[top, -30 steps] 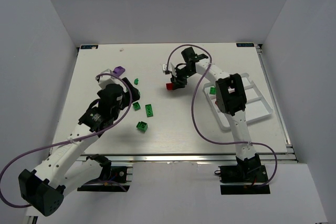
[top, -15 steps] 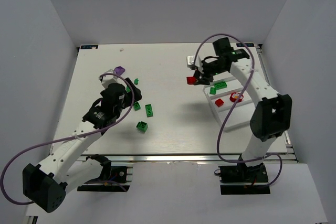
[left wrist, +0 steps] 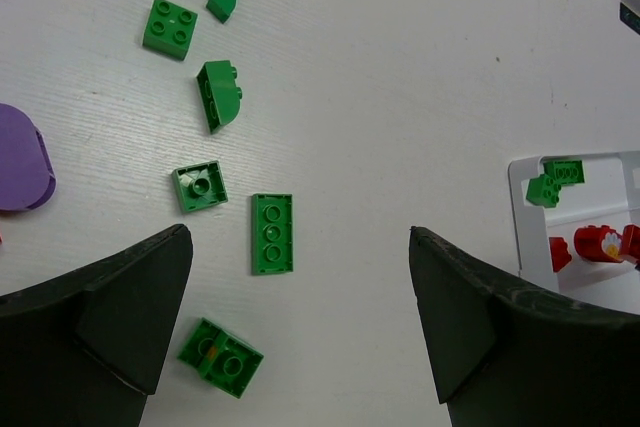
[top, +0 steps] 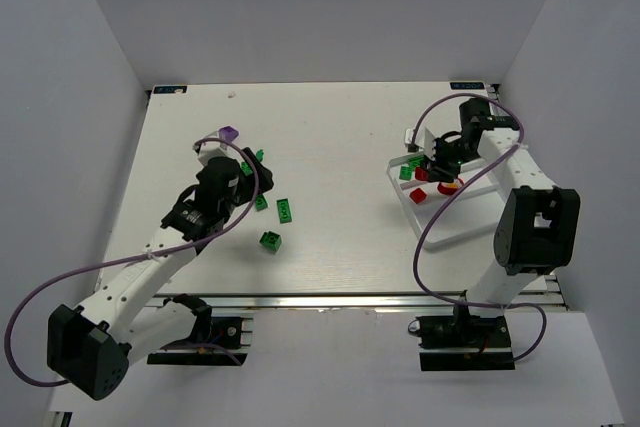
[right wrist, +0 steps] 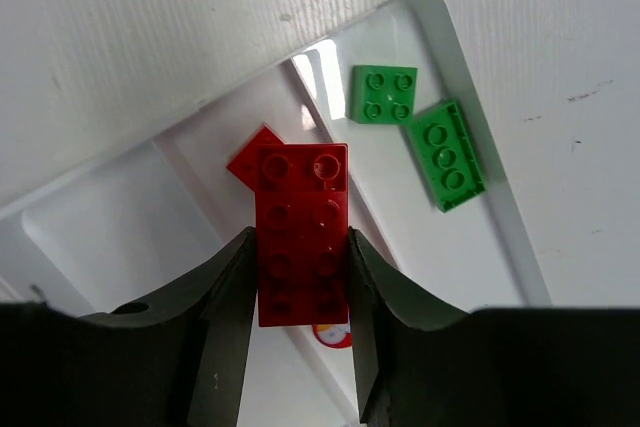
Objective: Sort the legos into containers by color
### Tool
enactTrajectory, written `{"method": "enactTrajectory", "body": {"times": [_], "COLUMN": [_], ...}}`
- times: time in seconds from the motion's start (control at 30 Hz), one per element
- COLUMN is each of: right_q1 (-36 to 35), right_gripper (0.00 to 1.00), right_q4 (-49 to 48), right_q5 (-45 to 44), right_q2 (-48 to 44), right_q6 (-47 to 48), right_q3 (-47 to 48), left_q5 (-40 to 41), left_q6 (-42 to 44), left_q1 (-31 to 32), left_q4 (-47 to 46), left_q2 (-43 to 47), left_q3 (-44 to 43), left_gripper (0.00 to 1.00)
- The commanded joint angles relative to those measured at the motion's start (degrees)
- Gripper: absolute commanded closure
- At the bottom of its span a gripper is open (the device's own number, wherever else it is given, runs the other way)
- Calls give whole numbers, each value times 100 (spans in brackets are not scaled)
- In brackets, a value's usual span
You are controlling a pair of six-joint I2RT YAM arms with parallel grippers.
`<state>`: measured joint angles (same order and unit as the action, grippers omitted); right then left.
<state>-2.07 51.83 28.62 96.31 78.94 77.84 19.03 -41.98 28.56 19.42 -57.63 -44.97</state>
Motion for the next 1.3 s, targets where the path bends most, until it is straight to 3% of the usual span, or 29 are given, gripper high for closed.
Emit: {"method": "enactTrajectory", "body": {"times": [0.0,0.4,0.5,0.6,0.63,0.83,0.93,1.03,1.1,1.13,1.23,1.27], "right_q1": [48,145,145,145,145,145,145,145,145,145,136,119], "right_gripper": [84,60,49,29,11,11,11,11,22,42,73,74], "right_q4": [-384,-885,-903,-938,-947,-1481,-2360,-2135,-1566,-1406,-1263,-1298], "right_q5": [-391,-841,-858,-780,-736,-226,186,783,1390,1548,1918,1989], "right_q2": [124,678,740,661,626,47,-367,-333,-131,-61,63,20], "right_q6": [332,105,60,69,69,-439,-1483,-2161,-2382,-2540,-2918,-3032], "right_q3": [-120,-129,-138,-173,-173,-217,-357,-9,274,519,592,531], "left_q5": [-66,93,119,285,347,699,524,164,-117,-188,-425,-470], "left_q6": [-30,-206,-188,-232,-241,-408,-443,-399,-242,-171,163,268], "left_q1": [-43,-52,-52,-61,-69,-341,-692,-1166,-1422,-1632,-2045,-2117], "left_q4": [-61,123,185,343,439,1027,1283,1520,1652,1801,2169,2241], "left_q2": [128,489,463,463,471,393,235,15,-195,-266,-714,-845], "left_q3": [146,270,208,103,85,-196,-363,-529,-635,-749,-943,-1048], "left_gripper": [2,2,2,2,2,2,2,2,2,2,7,14]}}
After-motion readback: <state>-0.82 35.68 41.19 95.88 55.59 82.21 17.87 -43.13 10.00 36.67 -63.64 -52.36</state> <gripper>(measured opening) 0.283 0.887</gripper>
